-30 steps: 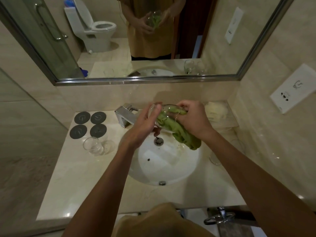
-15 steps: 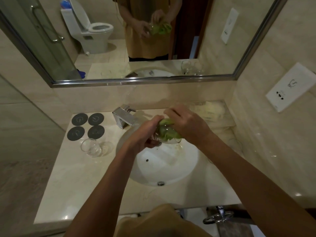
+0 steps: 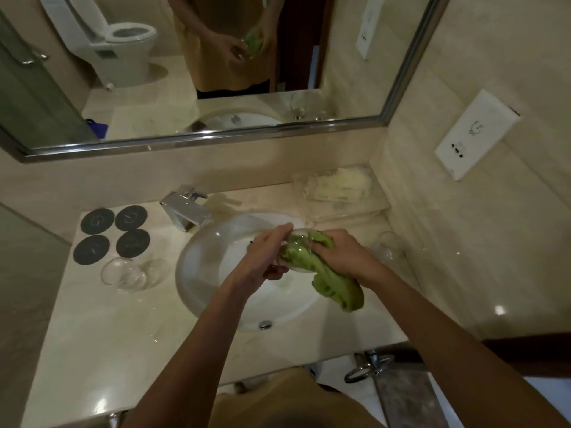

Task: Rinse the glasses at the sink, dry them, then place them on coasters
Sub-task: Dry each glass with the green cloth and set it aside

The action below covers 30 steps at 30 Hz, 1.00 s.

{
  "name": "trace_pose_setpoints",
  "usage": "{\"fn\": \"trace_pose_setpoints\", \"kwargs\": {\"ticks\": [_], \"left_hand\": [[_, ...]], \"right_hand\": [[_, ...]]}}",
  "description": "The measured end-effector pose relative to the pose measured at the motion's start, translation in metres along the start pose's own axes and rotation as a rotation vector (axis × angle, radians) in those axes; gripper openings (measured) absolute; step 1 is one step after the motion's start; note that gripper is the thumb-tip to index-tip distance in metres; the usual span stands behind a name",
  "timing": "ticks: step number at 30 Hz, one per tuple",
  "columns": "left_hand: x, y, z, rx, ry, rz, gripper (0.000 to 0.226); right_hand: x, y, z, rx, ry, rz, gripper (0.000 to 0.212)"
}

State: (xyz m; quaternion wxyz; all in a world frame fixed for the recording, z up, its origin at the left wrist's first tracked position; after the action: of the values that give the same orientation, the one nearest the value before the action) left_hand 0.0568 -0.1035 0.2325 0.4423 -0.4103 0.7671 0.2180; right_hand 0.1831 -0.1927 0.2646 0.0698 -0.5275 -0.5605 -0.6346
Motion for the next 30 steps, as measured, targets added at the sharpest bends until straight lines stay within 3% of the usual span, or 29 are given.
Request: {"fn": "trace_pose_setpoints", "kwargs": {"ticks": [3, 6, 10, 12, 15, 19, 30], "left_hand": [[0.014, -0.029, 0.004, 0.041, 0.052, 0.033, 0.035], [0.027, -0.062, 0.01, 0.069, 0.005, 0.215, 0.036], [0.036, -0.098, 0.03, -0.097, -0.383, 0.681, 0.018], [0.041, -0.122, 0.035, -0.054, -0.455, 0.753, 0.016], [0.059, -0.163, 0.033, 0.141, -0.35, 0.727, 0.026], [0.099, -0.208, 0.036, 0.287, -0.281, 0.882, 0.035], [0.129, -0.242, 0.057, 0.287, -0.067, 0.926, 0.03]], "right_hand": [[-0.031, 0.012, -0.01, 0.01, -0.099, 0.035, 0.024], [-0.068, 0.028, -0.014, 0.008, -0.178, 0.053, 0.024], [-0.132, 0.047, -0.02, 0.007, -0.275, -0.021, 0.021], [-0.16, 0.056, -0.022, -0.022, -0.308, -0.074, 0.024], [-0.199, 0.064, -0.021, -0.047, -0.399, -0.183, 0.025], [-0.239, 0.067, -0.021, -0.01, -0.528, -0.3, 0.029], [-0.273, 0.067, -0.009, 0.118, -0.598, -0.372, 0.031]]}}
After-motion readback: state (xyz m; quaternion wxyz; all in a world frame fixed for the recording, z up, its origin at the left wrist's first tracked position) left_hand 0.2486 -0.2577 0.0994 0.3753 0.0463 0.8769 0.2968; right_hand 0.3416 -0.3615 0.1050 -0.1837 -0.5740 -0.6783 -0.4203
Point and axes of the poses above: each hand's wrist, its own z-axis towards the middle knuckle, its own y-axis out of the back of the hand, x = y × z, the point moved 5 cm from there along z, towards the middle knuckle, and after that the axes turned 12 degrees about -x, right-handed, at the moved point
